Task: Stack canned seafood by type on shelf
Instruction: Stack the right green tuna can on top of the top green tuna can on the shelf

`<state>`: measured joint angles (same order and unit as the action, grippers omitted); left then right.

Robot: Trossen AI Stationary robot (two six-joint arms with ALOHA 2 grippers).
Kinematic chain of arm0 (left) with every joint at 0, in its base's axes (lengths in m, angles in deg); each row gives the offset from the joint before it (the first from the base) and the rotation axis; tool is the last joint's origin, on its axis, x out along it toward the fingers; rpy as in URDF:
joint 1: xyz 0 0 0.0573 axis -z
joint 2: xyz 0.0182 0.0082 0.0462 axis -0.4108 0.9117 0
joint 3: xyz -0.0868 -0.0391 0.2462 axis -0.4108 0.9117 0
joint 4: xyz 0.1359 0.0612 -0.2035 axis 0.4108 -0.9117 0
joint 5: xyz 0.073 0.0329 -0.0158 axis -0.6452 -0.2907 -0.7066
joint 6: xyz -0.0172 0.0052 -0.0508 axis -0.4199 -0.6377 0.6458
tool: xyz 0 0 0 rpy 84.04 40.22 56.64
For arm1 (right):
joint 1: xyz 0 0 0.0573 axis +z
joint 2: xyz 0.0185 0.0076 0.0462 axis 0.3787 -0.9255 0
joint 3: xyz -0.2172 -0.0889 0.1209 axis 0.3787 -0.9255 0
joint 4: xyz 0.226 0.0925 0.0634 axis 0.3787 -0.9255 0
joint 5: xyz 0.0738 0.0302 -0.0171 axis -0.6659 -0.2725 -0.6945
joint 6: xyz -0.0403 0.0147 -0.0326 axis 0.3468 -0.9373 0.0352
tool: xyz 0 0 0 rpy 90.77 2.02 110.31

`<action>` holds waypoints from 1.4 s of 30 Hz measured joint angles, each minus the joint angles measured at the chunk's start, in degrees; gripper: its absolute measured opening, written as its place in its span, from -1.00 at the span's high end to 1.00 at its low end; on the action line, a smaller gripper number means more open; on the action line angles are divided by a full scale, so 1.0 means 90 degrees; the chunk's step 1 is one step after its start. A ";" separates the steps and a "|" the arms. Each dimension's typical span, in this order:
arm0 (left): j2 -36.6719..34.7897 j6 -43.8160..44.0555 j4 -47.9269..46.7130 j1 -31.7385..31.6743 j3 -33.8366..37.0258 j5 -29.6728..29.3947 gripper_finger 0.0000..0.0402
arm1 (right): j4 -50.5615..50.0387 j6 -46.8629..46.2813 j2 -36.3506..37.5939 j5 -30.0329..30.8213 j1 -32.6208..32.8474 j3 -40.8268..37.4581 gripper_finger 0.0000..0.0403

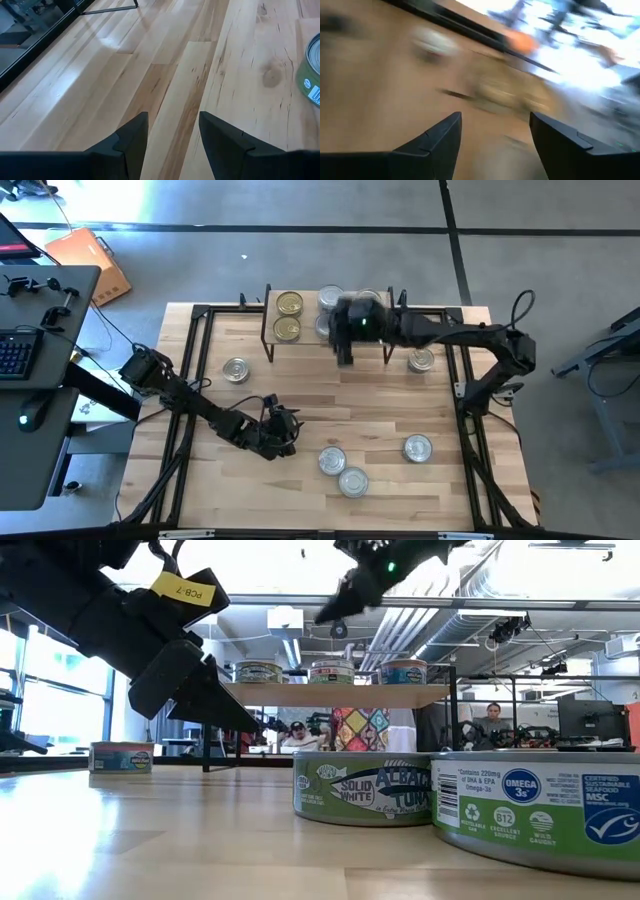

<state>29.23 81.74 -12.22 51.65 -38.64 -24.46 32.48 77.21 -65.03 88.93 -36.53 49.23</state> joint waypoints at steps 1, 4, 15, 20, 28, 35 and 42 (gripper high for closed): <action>0.0000 -0.0001 -0.0004 0.0000 0.0001 0.0000 0.17 | -0.0106 -0.0199 0.0001 -0.0398 0.0178 -0.0029 -0.12; 0.0000 0.0025 -0.0002 0.0015 0.0002 0.0000 0.17 | -0.0200 -0.0785 0.0001 -0.0851 0.0763 -0.0255 -0.12; 0.0000 0.0092 0.0005 0.0090 0.0002 0.0000 0.17 | 0.2424 -0.2468 -0.0014 0.0522 0.2766 -0.2607 -0.12; -0.0215 0.1035 -0.1040 0.0089 0.0005 -0.0623 0.17 | 0.3385 -0.2662 -0.0011 0.1062 0.3075 -0.3202 -0.12; -0.1788 0.4438 -0.4569 0.0253 0.0005 -0.0653 0.17 | 0.3172 -0.2886 -0.0011 0.1132 0.3105 -0.3302 -0.12; -0.2271 0.5959 -0.6453 0.0386 0.0045 -0.0636 0.17 | 0.2782 -0.2888 0.0007 0.1134 0.3167 -0.3302 -0.12; -0.2266 0.7313 -0.6470 0.0374 0.0695 -0.0602 0.17 | 0.0871 -0.3286 0.0725 0.1617 0.3310 -0.3302 -0.12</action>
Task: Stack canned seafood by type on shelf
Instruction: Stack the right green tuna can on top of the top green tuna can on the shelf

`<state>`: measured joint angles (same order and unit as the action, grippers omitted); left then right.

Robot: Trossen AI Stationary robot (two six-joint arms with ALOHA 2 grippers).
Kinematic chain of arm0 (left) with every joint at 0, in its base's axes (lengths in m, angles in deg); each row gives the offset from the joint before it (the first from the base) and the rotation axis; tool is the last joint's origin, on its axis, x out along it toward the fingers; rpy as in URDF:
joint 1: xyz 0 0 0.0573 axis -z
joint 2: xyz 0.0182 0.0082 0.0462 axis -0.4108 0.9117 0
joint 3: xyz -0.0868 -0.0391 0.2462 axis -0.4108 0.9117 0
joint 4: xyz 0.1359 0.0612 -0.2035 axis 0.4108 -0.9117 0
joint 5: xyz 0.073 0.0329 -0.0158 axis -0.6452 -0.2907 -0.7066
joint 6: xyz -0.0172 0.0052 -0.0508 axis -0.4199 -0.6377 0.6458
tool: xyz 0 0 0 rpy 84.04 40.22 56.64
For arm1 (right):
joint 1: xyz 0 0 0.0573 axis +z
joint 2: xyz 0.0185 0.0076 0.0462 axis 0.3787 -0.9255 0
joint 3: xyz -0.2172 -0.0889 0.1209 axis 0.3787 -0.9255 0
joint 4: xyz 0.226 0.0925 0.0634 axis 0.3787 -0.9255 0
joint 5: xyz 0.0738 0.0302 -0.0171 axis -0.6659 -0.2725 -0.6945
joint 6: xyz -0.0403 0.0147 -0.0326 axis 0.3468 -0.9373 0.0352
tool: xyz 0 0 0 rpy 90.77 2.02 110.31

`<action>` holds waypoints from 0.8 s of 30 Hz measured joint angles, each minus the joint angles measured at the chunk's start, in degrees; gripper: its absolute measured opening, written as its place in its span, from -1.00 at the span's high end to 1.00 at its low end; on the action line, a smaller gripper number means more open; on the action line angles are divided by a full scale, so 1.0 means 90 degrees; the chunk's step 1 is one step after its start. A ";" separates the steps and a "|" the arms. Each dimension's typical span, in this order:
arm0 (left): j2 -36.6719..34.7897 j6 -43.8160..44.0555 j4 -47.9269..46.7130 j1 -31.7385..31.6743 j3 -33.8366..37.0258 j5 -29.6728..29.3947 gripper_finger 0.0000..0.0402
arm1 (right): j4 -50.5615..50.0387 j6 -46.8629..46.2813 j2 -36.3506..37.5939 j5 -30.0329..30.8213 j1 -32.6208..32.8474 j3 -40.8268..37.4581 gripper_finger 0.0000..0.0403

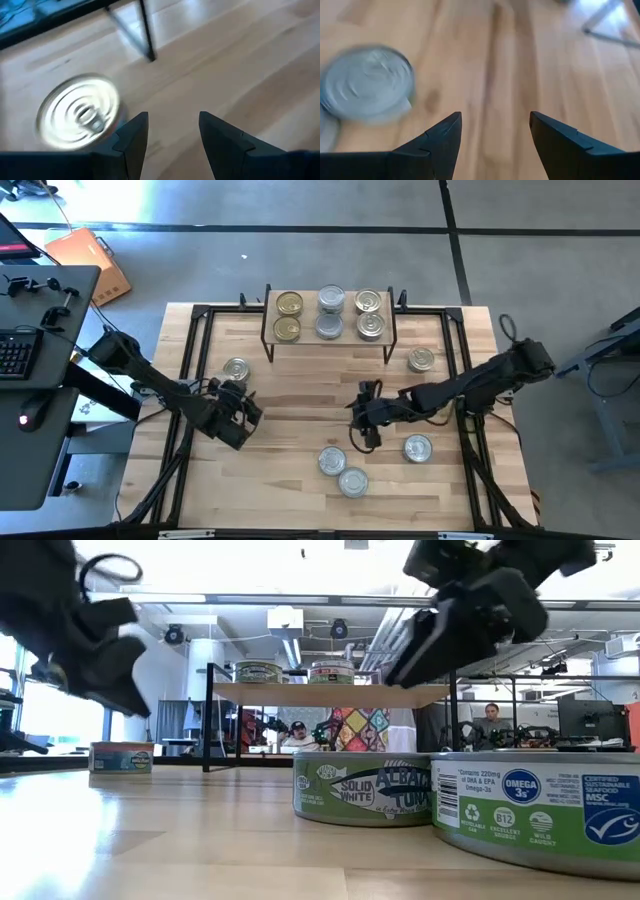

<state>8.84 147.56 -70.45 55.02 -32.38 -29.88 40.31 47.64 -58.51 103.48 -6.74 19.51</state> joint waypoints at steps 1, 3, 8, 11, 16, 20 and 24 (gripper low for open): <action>0.0000 0.0170 -0.0006 0.0002 0.0100 0.0017 0.17 | -0.0336 -0.0145 0.0146 0.0110 0.0031 0.0000 -0.12; 0.0000 0.0431 0.0134 0.0048 0.0249 0.0105 0.17 | -0.0803 -0.0307 0.0345 0.0112 0.0072 0.0000 -0.12; 0.0039 -0.1173 0.1585 0.0352 0.0327 0.0138 0.17 | -0.0689 -0.0451 0.0339 -0.1825 0.0109 -0.0075 -0.12; 0.0100 -0.3302 0.3385 0.0525 0.0323 0.0136 0.17 | -0.0881 -0.0951 0.0155 -0.2607 0.0201 -0.0075 -0.12; 0.0284 -0.5808 0.5536 0.0768 0.0308 -0.0077 0.17 | -0.1243 -0.1062 0.0089 -0.1575 0.0539 -0.0080 -0.12; 0.0149 -0.5219 0.4893 0.0695 0.0266 -0.1098 0.17 | -0.1232 -0.1167 0.0089 -0.1150 0.0574 -0.0080 -0.12; -0.0094 -0.3622 0.3463 0.0491 0.0270 -0.1328 0.17 | -0.1449 -0.1174 0.0096 -0.1140 0.0575 -0.0080 -0.12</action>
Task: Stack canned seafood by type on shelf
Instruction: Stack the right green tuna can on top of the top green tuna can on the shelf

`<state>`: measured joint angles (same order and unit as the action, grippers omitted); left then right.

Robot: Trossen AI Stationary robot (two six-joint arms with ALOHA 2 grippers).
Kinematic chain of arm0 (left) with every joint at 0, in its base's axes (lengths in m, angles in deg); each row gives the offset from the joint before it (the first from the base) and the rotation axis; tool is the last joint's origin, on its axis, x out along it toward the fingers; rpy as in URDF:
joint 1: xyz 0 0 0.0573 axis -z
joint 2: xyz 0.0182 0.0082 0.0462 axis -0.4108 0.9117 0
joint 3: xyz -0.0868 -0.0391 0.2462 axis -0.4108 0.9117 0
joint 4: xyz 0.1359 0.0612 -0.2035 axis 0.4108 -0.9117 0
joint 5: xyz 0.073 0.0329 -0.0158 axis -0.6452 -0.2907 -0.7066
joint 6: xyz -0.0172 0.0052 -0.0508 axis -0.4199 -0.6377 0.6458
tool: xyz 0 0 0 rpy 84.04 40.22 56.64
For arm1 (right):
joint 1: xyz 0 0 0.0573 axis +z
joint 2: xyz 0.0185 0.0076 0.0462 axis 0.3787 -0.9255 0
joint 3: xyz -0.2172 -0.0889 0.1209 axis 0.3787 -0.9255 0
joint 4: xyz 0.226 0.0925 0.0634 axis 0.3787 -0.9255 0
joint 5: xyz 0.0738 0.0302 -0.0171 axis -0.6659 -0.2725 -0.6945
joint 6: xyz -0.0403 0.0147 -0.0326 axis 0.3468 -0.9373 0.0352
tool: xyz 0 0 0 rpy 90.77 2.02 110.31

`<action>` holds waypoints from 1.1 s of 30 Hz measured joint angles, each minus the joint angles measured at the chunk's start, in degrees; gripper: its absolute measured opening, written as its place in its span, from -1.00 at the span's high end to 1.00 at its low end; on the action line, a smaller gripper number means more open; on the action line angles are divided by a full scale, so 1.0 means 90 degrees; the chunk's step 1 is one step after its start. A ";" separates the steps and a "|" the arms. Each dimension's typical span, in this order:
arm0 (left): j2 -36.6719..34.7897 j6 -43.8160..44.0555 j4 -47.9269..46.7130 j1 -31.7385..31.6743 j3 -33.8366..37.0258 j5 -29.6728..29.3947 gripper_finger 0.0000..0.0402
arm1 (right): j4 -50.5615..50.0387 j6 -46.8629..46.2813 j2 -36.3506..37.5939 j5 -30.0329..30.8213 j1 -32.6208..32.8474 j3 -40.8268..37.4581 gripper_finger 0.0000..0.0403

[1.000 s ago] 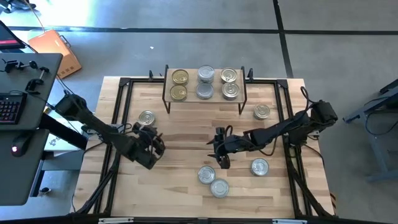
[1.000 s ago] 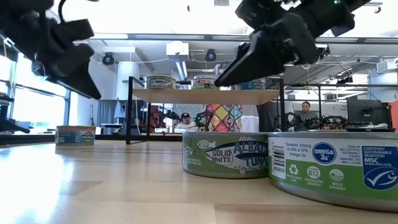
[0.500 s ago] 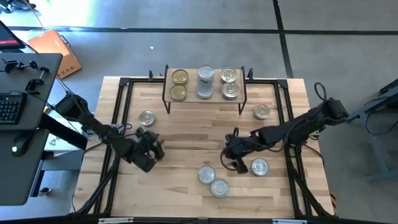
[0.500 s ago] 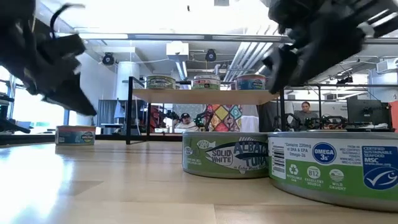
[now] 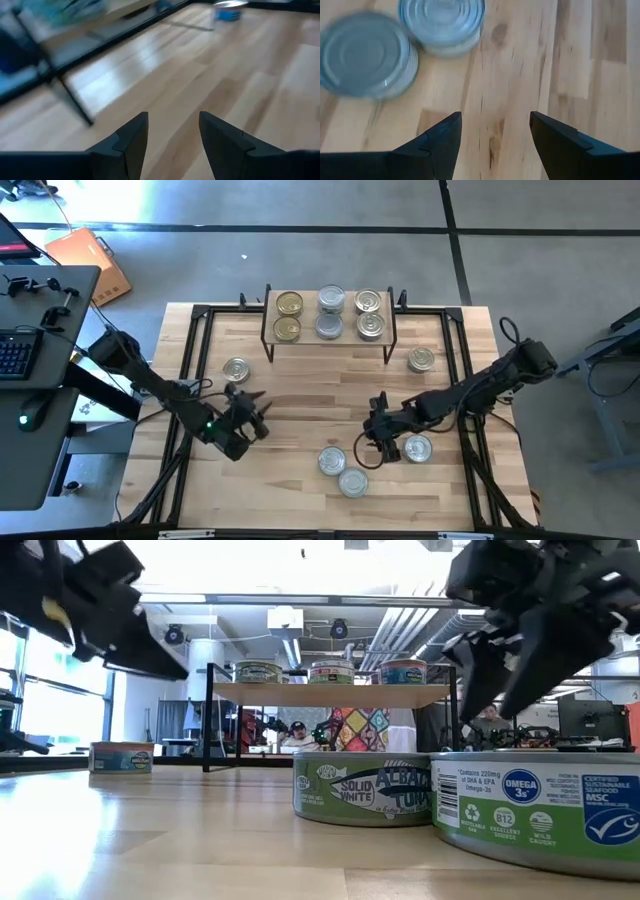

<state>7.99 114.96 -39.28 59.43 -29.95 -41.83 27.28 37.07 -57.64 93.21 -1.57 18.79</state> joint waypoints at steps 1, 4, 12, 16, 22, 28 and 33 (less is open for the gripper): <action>-0.0056 0.0446 -0.0307 -0.0059 0.0001 0.0085 0.17 | -0.0181 -0.0018 0.0033 -0.0002 0.0019 0.0000 -0.12; -0.0155 0.1487 -0.1105 -0.0182 0.0004 0.0613 0.17 | -0.0921 -0.0419 0.0265 0.0000 0.0043 0.0010 -0.12; -0.0110 0.2725 -0.2023 -0.0296 0.0051 0.1170 0.17 | -0.3073 -0.2088 0.1178 0.0139 0.0167 0.0109 -0.12; -0.0110 0.2754 -0.2001 -0.0292 0.0057 0.1379 0.17 | -0.3841 -0.2694 0.1354 0.0171 0.0271 0.0109 -0.12; -0.0110 0.2753 -0.2019 -0.0292 0.0057 0.1544 0.17 | -0.3951 -0.2995 0.1363 0.0289 0.0467 0.0109 -0.12; -0.0110 0.2856 -0.2018 -0.0293 0.0057 0.1556 0.17 | -0.3932 -0.2977 0.1363 0.0487 0.0554 0.0109 -0.12; -0.0110 0.2858 -0.2018 -0.0293 0.0057 0.1558 0.17 | -0.3999 -0.2615 0.1364 0.0569 0.0597 0.0109 -0.12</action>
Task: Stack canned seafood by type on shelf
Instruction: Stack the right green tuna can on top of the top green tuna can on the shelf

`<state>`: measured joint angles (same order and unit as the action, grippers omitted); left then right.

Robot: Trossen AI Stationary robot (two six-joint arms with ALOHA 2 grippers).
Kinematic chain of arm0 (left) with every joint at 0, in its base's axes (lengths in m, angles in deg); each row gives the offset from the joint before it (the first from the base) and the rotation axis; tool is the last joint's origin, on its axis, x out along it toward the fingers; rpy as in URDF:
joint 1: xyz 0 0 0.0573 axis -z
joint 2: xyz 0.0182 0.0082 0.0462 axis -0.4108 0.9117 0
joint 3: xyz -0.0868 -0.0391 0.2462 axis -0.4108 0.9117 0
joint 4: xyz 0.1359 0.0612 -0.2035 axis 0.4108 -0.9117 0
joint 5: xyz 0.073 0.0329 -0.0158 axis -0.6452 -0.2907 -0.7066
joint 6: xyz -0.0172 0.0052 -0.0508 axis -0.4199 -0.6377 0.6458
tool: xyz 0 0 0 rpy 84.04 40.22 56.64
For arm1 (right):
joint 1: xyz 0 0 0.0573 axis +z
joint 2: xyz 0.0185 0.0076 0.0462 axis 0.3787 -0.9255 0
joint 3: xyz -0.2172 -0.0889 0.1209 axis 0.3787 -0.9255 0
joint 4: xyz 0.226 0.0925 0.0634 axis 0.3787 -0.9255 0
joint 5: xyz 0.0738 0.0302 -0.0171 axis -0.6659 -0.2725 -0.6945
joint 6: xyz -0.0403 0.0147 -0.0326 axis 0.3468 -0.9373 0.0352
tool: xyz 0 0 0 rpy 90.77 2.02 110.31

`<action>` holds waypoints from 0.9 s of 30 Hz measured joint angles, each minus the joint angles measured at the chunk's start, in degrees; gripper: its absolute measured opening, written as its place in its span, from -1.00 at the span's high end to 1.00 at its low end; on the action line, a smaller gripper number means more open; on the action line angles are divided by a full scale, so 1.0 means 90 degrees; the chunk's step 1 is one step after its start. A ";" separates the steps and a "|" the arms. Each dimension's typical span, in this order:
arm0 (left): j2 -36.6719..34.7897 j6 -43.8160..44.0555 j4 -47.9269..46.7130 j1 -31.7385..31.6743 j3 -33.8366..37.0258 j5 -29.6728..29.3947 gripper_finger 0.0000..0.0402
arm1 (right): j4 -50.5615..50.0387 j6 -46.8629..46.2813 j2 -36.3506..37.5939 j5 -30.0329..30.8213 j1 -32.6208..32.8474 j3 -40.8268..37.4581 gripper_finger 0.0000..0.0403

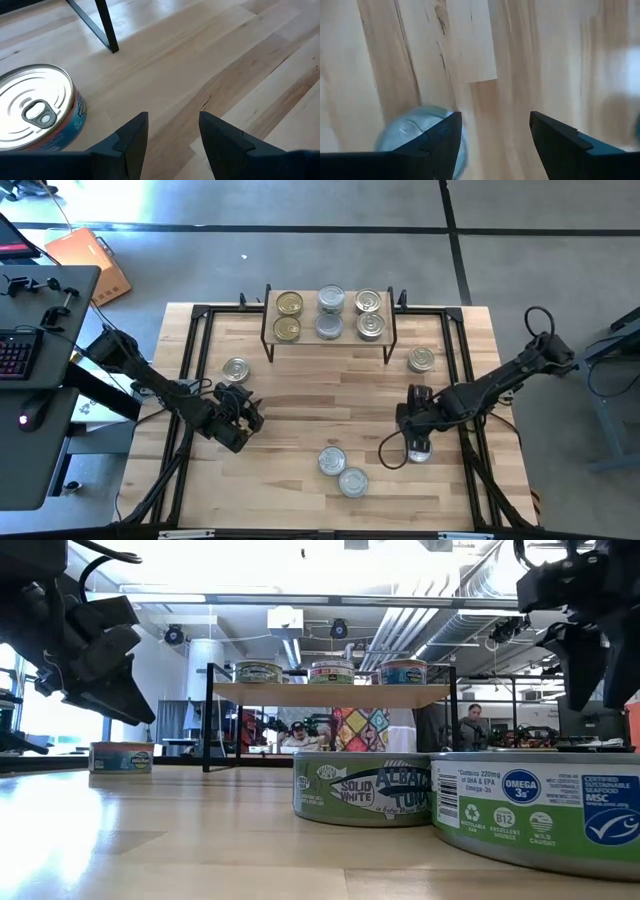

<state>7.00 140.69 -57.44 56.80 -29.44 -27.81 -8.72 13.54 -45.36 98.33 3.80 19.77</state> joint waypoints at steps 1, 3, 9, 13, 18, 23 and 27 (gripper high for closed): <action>0.0001 0.0000 0.0002 -0.0001 0.0000 -0.0001 0.17 | -0.0039 0.0272 0.0037 0.0108 0.0066 0.0000 -0.12; 0.0002 0.0000 0.0003 -0.0001 0.0000 0.0009 0.17 | -0.0175 0.0548 0.0242 0.0274 0.0184 0.0000 -0.12; 0.0005 0.0000 0.0052 0.0028 -0.0002 0.0195 0.17 | 0.0494 -0.0088 0.0939 -0.0892 0.0278 -0.0080 0.01; 0.0005 0.0000 0.0067 0.0027 -0.0002 0.0193 0.17 | 0.0743 -0.0802 0.0696 -0.1463 0.0751 -0.0386 0.19; 0.0017 -0.0086 0.0270 0.0025 -0.0002 0.0190 0.17 | 0.1172 -0.1440 0.0175 -0.1628 0.1122 -0.0749 0.53; 0.0017 -0.0502 0.0649 0.0020 -0.0002 0.0153 0.17 | 0.1730 -0.1025 -0.0567 -0.1631 0.1081 -0.0849 0.85; 0.0017 -0.0765 0.0969 0.0019 -0.0002 0.0035 0.17 | 0.2373 -0.0145 -0.1038 -0.1286 0.0715 -0.0751 0.98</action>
<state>7.15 133.80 -48.73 56.97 -29.46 -27.50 12.64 12.23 -54.71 86.76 10.23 13.01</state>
